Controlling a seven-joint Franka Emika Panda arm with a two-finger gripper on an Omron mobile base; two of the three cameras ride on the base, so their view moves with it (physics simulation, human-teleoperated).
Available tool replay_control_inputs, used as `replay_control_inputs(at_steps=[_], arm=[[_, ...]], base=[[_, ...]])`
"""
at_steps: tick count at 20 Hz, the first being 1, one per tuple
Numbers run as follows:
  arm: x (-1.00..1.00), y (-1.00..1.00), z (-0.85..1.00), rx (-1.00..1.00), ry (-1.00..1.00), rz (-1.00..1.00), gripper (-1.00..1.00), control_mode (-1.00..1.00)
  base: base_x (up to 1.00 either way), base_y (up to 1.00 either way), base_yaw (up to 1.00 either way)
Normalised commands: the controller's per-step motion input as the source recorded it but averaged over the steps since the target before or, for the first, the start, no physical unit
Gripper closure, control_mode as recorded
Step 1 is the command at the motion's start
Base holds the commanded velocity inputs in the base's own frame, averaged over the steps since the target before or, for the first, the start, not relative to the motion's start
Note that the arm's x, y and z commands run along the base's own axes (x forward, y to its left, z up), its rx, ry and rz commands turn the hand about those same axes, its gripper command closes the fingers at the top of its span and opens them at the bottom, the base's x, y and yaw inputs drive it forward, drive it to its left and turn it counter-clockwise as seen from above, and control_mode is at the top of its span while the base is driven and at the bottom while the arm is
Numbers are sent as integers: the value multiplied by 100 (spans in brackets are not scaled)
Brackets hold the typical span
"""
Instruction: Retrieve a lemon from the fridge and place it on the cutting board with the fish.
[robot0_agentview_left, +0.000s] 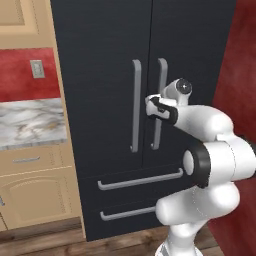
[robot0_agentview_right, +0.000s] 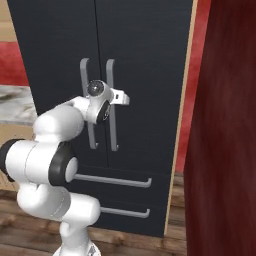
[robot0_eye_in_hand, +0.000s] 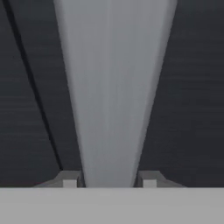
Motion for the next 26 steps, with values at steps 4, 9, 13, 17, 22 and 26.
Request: replay_control_inputs(at_steps=[4,9,13,17,22,26], arm=[[-92,-33,45,0,16,-10,100,-100],[-100,-58,27,1,16,-3,100,-100],[-54,-48,13,5,14,0,100,-100],[-39,-64,4,13,5,0,100,-100],[-62,-57,0,13,0,0,100,-100],[-30,-87,2,18,0,0,100,-100]], base=[[0,0,0],[0,0,0],[0,0,0],[0,0,0],[0,0,0],[0,0,0]])
